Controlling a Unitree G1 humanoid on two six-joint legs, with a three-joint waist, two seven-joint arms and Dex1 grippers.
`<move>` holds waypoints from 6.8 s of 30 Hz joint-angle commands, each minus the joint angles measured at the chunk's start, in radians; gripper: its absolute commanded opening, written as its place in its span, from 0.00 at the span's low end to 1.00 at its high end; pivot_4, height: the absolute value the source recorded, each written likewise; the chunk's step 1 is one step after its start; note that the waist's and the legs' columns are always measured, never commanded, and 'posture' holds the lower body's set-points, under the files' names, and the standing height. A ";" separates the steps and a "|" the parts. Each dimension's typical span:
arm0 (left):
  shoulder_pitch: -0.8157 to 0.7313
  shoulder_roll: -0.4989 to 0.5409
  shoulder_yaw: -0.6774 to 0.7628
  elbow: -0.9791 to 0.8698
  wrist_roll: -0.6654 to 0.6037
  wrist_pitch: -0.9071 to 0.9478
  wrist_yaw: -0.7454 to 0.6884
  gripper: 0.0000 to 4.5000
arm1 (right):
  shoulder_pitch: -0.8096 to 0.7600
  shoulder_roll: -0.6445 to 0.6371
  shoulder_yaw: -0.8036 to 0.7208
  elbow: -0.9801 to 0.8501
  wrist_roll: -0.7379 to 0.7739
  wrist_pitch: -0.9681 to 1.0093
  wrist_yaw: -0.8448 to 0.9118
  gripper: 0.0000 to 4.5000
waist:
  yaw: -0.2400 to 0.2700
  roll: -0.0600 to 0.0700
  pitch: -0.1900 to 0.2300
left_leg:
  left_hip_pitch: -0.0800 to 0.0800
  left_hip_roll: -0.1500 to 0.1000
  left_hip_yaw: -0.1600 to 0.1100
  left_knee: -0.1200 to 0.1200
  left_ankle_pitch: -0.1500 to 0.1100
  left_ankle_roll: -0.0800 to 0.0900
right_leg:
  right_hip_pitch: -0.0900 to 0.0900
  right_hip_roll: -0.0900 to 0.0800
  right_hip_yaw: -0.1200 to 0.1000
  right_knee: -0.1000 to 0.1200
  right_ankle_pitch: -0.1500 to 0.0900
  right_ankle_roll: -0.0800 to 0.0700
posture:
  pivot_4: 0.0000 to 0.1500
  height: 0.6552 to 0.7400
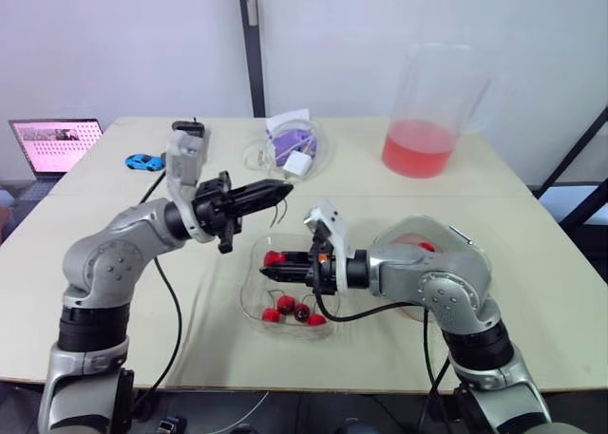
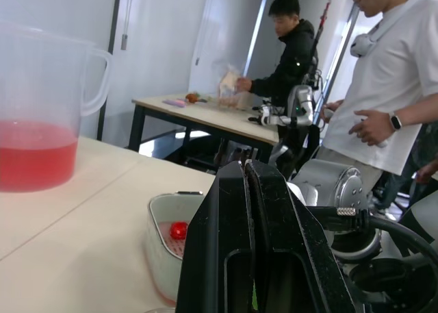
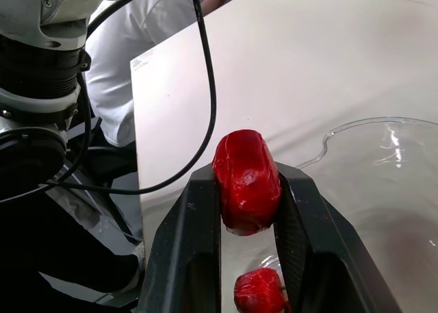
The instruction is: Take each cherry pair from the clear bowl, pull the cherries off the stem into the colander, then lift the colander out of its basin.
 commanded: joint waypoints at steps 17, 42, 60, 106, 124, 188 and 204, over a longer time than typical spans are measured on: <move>0.061 0.017 0.004 -0.049 0.039 -0.047 0.001 0.00 | 0.001 -0.910 -0.020 0.109 -0.315 -0.217 0.460 0.23 | 0.000 0.000 0.000 | 0.000 0.000 0.001 0.000 -0.001 0.001 | 0.001 0.000 0.000 -0.002 0.000 0.000 | 1.00 0.92; 0.131 0.098 0.045 -0.073 0.085 -0.043 0.032 0.00 | -0.179 -0.632 -0.310 0.083 -0.009 -0.085 0.582 0.98 | -0.001 0.001 0.001 | 0.001 0.000 0.002 0.000 -0.001 0.001 | 0.000 0.000 0.002 -0.002 0.000 0.000 | 1.00 0.92; 0.569 0.279 0.219 0.004 0.256 -0.087 0.106 0.00 | -0.219 -0.463 -0.171 0.013 0.017 -0.158 0.511 0.98 | 0.007 0.000 0.001 | 0.000 0.000 0.002 0.000 -0.001 0.001 | 0.000 -0.001 0.001 -0.002 0.000 0.000 | 1.00 0.92; 0.400 0.485 0.125 -0.078 0.274 -0.258 -0.330 0.99 | -0.225 -0.580 -0.058 -0.091 -0.039 -0.105 0.468 1.00 | 0.001 0.000 0.002 | 0.000 0.001 0.002 -0.001 -0.001 0.001 | -0.001 0.000 0.001 -0.002 0.000 0.000 | 1.00 0.92; 0.499 0.418 0.148 -0.167 0.314 -0.290 -0.223 0.99 | -0.616 -0.248 0.524 0.224 -0.318 0.177 0.441 1.00 | -0.003 0.001 0.003 | -0.001 0.001 0.002 -0.001 -0.001 0.001 | -0.004 0.000 0.001 0.000 0.000 -0.001 | 1.00 0.92; 0.075 0.234 0.111 0.071 0.145 -0.099 -0.034 1.00 | -0.053 -0.161 0.243 -0.070 -0.822 -0.749 0.049 0.36 | -0.022 -0.001 0.002 | -0.001 0.000 0.000 -0.001 -0.001 0.001 | -0.002 0.000 -0.001 0.001 0.000 0.000 | 1.00 0.92; -0.099 0.044 0.080 0.146 0.112 -0.066 0.033 1.00 | 0.096 0.146 0.095 -0.063 -0.870 -0.869 -0.178 0.36 | -0.019 -0.001 0.001 | -0.001 0.000 0.000 0.000 0.000 -0.001 | -0.002 -0.001 0.000 0.002 0.000 0.000 | 1.00 0.92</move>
